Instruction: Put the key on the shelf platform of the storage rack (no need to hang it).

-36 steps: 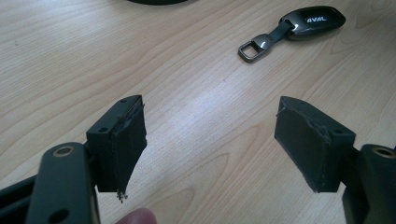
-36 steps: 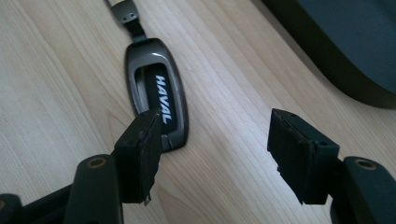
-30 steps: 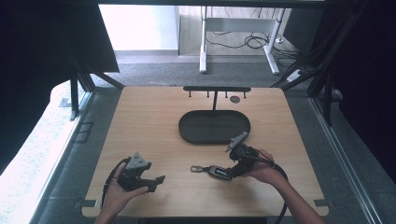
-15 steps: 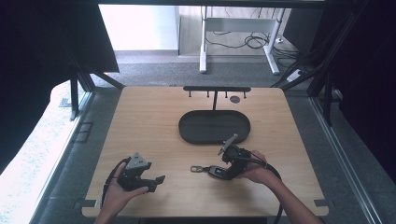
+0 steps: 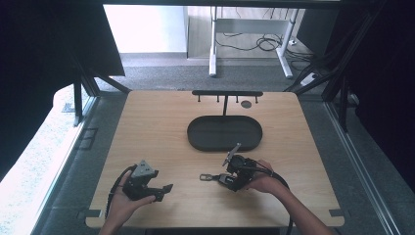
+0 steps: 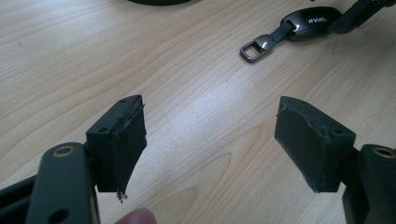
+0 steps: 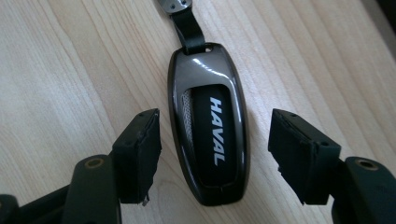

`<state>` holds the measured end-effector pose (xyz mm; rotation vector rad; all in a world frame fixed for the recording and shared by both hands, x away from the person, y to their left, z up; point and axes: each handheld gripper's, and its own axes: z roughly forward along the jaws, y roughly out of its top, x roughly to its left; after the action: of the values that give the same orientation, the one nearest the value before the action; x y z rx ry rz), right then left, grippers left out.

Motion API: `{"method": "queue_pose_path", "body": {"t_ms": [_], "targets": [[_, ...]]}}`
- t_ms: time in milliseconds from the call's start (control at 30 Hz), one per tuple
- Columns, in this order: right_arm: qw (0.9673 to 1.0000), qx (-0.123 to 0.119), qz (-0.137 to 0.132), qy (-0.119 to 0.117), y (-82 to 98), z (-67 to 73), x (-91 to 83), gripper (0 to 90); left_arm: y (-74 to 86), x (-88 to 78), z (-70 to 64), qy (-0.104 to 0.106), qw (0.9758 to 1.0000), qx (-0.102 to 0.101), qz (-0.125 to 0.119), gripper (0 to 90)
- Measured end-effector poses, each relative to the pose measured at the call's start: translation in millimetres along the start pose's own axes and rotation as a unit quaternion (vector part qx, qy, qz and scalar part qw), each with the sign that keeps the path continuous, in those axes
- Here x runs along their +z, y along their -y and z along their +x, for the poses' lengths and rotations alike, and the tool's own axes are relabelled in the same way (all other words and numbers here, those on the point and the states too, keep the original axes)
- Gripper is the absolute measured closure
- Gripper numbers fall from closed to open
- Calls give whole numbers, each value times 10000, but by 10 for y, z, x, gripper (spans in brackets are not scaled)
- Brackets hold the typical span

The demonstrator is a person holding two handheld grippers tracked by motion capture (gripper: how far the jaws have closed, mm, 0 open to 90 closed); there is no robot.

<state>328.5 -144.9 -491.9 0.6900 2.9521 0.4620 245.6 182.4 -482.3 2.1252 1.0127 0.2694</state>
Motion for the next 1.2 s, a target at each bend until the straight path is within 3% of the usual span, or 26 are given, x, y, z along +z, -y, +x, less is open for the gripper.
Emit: {"method": "queue_pose_path", "body": {"t_ms": [433,933,1200], "targets": [[9997,-43,244,-48,-70,19,154,390,2,8,2,3,10000,7,19,250],[9995,-116,301,-58,-96,29,160,483,0,9,-9,-6,10000,3,14,250],[9989,-239,394,109,-117,78,137,488,1,9,-4,-9,10000,2,14,250]]}}
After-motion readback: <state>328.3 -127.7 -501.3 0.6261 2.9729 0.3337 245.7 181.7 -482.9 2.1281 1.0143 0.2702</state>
